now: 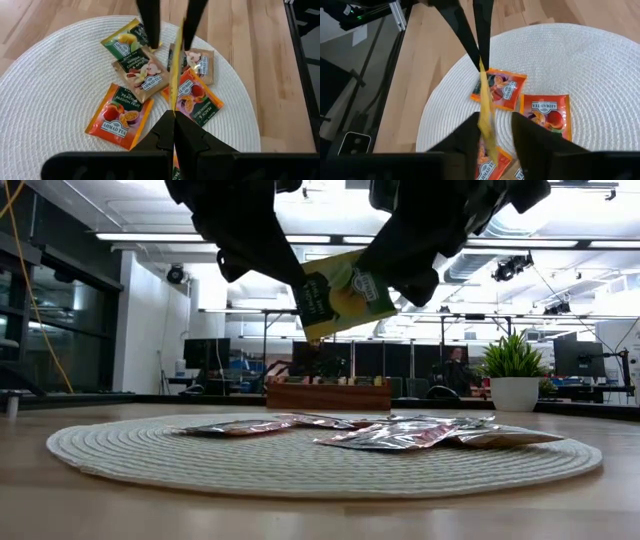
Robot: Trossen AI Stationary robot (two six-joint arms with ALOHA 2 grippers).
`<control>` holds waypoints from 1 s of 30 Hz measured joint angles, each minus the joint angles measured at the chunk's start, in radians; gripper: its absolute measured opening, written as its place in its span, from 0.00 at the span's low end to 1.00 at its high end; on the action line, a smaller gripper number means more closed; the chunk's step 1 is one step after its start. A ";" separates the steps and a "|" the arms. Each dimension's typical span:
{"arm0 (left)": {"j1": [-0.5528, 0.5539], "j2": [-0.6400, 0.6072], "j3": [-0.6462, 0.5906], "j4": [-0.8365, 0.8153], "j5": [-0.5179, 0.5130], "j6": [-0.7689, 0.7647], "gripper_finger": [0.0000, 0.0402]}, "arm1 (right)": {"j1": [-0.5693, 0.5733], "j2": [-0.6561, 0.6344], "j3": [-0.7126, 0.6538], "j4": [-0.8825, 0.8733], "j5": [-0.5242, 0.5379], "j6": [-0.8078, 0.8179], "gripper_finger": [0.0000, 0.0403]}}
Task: Pick & Place Tea
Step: Put the yellow tea bag into the right section of the wooden organizer
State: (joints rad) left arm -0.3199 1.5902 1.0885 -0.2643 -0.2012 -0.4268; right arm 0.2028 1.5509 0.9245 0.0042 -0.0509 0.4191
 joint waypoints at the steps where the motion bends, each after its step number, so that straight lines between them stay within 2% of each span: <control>1: 0.000 0.000 0.000 0.000 0.000 0.000 0.00 | 0.000 0.000 0.000 -0.001 0.000 0.000 0.21; 3: 0.000 0.000 0.000 0.000 0.000 0.000 0.00 | 0.000 0.000 0.000 0.000 0.000 -0.001 0.09; 5: 0.000 0.000 0.000 0.000 -0.002 0.000 0.00 | 0.000 0.000 0.000 0.002 0.001 -0.016 0.03; 9: 0.000 0.000 0.000 -0.006 -0.006 0.004 0.00 | 0.000 0.000 0.000 0.014 0.053 -0.016 0.01; 15: 0.001 -0.021 0.001 -0.083 -0.105 -0.021 0.00 | 0.013 -0.033 -0.012 0.035 0.129 -0.027 0.01; 20: -0.002 -0.073 -0.003 -0.188 -0.171 -0.022 0.00 | 0.015 -0.096 -0.089 0.051 0.156 0.017 0.00; 24: -0.001 -0.125 -0.001 -0.224 -0.258 -0.036 0.00 | 0.028 -0.183 -0.245 0.256 0.230 0.090 0.00; 30: -0.001 -0.134 -0.003 -0.145 -0.329 -0.041 0.00 | 0.087 -0.299 -0.548 0.888 0.501 0.119 0.00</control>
State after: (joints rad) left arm -0.3210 1.4559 1.0859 -0.4088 -0.5302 -0.4679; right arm 0.2897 1.2517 0.3766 0.8921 0.4496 0.5383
